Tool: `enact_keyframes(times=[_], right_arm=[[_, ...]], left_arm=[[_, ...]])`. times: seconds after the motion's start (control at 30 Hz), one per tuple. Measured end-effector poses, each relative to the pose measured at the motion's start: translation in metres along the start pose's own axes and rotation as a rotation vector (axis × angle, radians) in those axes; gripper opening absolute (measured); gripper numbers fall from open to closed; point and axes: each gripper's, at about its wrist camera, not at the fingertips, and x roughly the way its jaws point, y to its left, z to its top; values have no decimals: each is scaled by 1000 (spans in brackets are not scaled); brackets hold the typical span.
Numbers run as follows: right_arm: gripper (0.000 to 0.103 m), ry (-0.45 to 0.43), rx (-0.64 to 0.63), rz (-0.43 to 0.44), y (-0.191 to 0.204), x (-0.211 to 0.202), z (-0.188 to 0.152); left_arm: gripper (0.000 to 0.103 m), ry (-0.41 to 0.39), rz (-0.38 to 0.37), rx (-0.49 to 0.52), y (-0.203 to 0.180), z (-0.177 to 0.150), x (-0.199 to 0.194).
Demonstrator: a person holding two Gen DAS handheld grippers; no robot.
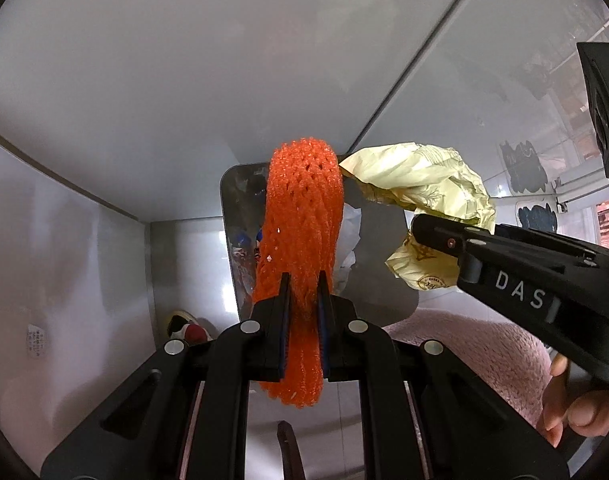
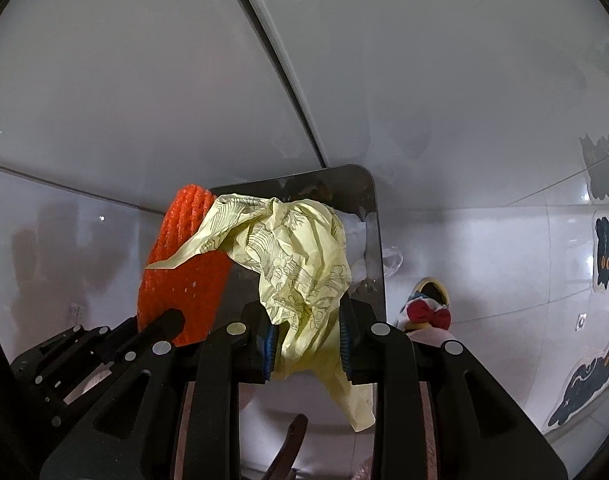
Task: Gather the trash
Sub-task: 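Open both tools to drop the orange net and yellow paper into the bin, then raise both tools back toward the counter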
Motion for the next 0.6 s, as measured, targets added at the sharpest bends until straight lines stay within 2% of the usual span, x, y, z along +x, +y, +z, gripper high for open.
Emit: enact_keyframes(times=[0.03,0.07,0.1,0.2,0.27,0.33,0.6], right_arm=[[30,2,1,-3,3,-6,-1],[39,2,3,-5,4,-7,-1],[42,2,5,-5,4,-8,0],[45,-3,3,-9,4,-12,2],[49,-6,4,-11,6,-13,4],[56,-18,7,-13,9,-16,4],[70,-76,-8,-29,14,-44,4]], left_arm=[[12,1,-2,-1,-1,1,1],[12,2,-3,-2,0,2,1],[14,3,-5,-3,0,2,1],[17,-1,-3,-1,0,3,4],[26,-2,0,-3,1,4,3],[42,-9,5,-5,2,4,1],[74,-70,34,9,1,0,-29]])
